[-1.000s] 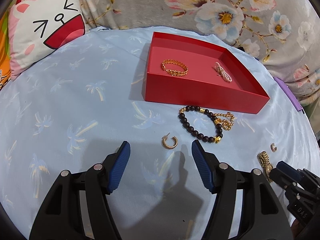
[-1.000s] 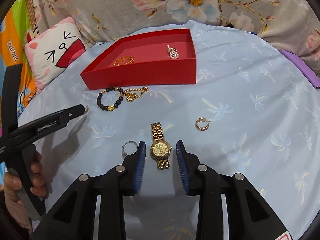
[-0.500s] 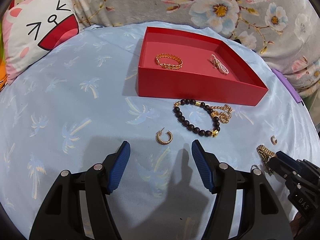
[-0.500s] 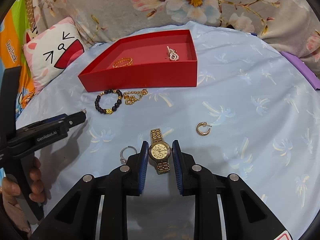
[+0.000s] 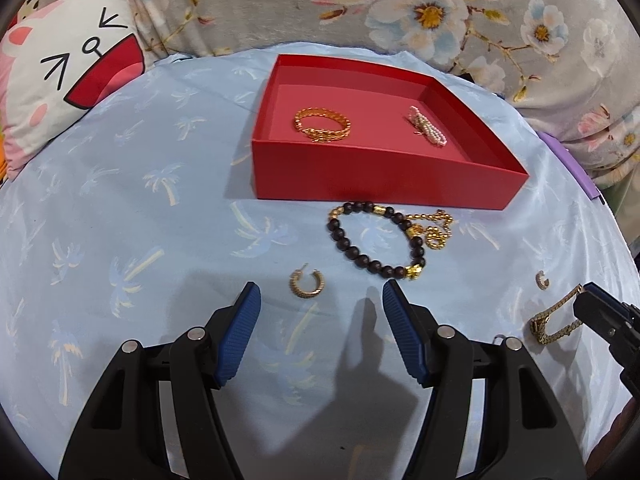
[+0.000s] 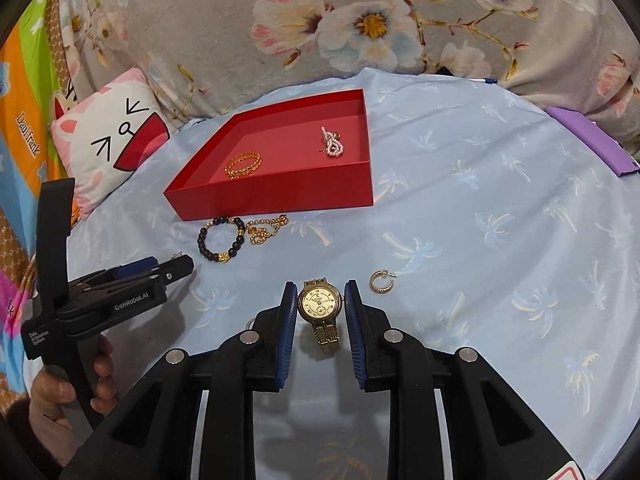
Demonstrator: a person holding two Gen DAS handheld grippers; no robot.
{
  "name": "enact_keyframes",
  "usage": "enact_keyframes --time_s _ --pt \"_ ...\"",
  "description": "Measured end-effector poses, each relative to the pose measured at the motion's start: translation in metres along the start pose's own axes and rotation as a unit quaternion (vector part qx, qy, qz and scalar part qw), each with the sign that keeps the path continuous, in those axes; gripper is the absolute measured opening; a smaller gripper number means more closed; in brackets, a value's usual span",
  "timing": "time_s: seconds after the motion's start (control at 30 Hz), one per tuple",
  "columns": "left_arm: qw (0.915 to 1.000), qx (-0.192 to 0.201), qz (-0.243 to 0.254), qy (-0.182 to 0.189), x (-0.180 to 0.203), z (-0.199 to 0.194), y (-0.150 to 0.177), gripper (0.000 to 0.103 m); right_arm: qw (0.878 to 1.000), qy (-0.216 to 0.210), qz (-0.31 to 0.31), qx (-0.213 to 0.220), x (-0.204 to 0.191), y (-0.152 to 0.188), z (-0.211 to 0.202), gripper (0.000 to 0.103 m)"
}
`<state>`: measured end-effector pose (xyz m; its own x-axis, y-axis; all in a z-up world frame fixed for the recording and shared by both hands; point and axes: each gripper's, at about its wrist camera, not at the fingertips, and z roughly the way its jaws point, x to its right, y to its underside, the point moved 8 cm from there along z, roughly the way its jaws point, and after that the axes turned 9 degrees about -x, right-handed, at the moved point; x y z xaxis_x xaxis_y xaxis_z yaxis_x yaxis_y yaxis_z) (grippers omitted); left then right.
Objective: Organize jewelry
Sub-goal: 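Grasp the black-bead bracelet with the left tool while the right tool holds the watch, then carry the watch and bead bracelet into the red box and open both tools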
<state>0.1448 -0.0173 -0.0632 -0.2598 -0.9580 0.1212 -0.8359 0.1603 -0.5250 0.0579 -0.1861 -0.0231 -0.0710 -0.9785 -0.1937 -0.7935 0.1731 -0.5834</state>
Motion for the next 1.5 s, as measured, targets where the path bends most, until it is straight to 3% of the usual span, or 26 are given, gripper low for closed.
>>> enact_keyframes --time_s 0.17,0.33,0.5,0.6,0.63,0.67,0.87,1.13,1.33,1.5 --pt "0.9999 0.003 0.016 0.005 0.019 0.002 -0.007 0.061 1.000 -0.001 0.001 0.005 0.002 -0.002 -0.006 0.023" --pt "0.9998 0.000 0.010 -0.015 0.022 0.018 -0.025 0.060 1.000 -0.006 0.001 0.008 0.002 -0.002 -0.007 0.023" --pt "0.9994 -0.006 0.015 -0.029 0.022 0.030 -0.035 0.047 1.000 -0.009 0.003 0.007 0.002 -0.004 -0.006 0.023" --pt "0.9989 -0.005 0.021 -0.042 0.022 0.031 -0.036 0.028 1.000 -0.011 0.003 0.008 0.002 -0.006 -0.004 0.023" --pt "0.9988 -0.005 0.022 -0.043 0.022 0.031 -0.036 0.014 1.000 -0.011 0.004 0.008 0.002 -0.007 -0.004 0.023" --pt "0.9989 -0.006 0.022 -0.041 0.022 0.031 -0.036 0.007 1.000 -0.011 0.003 0.009 0.002 -0.007 -0.004 0.023" --pt "0.9998 -0.004 0.016 -0.015 0.019 0.021 -0.035 0.007 1.000 -0.011 0.003 0.010 0.001 -0.009 -0.004 0.023" --pt "0.9985 0.041 0.030 0.021 0.032 -0.044 -0.044 0.007 0.999 -0.019 -0.004 0.027 -0.003 -0.024 -0.019 0.023" --pt "0.9949 0.078 0.046 0.046 0.040 -0.091 -0.076 0.007 0.998 -0.039 -0.009 0.048 -0.009 -0.057 -0.033 0.023" --pt "0.9921 0.109 0.049 0.040 0.040 -0.107 -0.120 0.007 0.996 -0.051 -0.019 0.065 -0.018 -0.107 -0.031 0.023"
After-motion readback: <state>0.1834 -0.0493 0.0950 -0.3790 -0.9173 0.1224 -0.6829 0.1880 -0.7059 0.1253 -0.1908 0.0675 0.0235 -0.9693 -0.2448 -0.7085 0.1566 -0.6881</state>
